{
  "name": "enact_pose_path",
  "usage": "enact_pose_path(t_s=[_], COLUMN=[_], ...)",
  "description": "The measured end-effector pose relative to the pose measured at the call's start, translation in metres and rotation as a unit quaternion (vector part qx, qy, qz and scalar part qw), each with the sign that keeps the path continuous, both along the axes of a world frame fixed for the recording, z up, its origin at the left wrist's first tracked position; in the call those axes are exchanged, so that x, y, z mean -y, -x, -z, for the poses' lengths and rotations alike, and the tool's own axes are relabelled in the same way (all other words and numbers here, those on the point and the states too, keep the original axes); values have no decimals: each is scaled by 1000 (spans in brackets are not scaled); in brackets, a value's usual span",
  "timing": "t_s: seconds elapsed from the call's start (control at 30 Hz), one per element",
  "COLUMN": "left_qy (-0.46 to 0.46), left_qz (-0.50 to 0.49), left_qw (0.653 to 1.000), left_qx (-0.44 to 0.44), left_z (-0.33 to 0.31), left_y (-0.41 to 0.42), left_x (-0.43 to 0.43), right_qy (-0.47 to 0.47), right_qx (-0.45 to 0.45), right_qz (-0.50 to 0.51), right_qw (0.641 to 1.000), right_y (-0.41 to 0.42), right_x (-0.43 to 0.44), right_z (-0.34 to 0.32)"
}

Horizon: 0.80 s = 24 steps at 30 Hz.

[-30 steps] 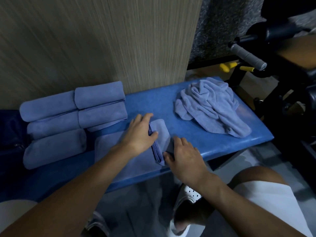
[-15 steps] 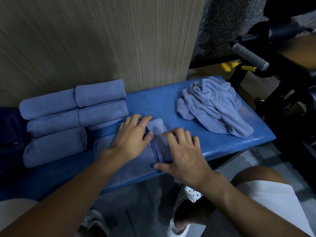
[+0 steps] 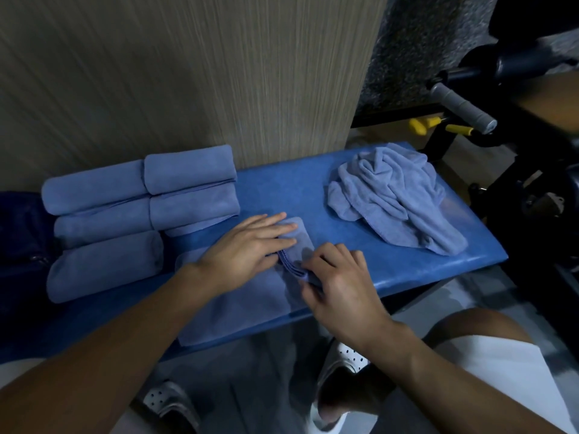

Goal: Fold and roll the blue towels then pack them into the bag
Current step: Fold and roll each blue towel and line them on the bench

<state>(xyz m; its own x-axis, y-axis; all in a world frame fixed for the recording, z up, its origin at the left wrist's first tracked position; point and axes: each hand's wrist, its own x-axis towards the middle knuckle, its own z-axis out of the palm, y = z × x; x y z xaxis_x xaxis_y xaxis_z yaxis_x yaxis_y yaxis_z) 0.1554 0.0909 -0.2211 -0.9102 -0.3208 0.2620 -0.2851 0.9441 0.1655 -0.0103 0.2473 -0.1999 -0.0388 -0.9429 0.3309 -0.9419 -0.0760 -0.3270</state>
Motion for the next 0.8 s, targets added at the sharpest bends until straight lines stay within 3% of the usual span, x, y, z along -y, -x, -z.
enact_pose_path(t_s=[0.23, 0.43, 0.53, 0.6, 0.67, 0.8], left_qy=[27, 9, -21, -43, -58, -50], left_qz=[11, -3, -18, -35, -49, -78], left_qw=[998, 999, 999, 998, 997, 996], left_qx=[-49, -31, -25, -29, -23, -18], left_z=[2, 7, 6, 4, 1, -7], left_y=[-10, -26, -28, -29, -29, -26], left_x=[-1, -3, -8, -12, -16, -22], right_qy=[18, 3, -37, -126, -192, -214], right_qx=[5, 17, 123, 142, 115, 104], right_qz=[-35, -101, 24, 126, 146, 126], right_qw=[999, 995, 991, 974, 964, 963], right_y=[-3, -7, -13, -14, -12, -9], right_x=[2, 1, 2, 5, 7, 13], right_z=[-2, 7, 7, 7, 9, 10])
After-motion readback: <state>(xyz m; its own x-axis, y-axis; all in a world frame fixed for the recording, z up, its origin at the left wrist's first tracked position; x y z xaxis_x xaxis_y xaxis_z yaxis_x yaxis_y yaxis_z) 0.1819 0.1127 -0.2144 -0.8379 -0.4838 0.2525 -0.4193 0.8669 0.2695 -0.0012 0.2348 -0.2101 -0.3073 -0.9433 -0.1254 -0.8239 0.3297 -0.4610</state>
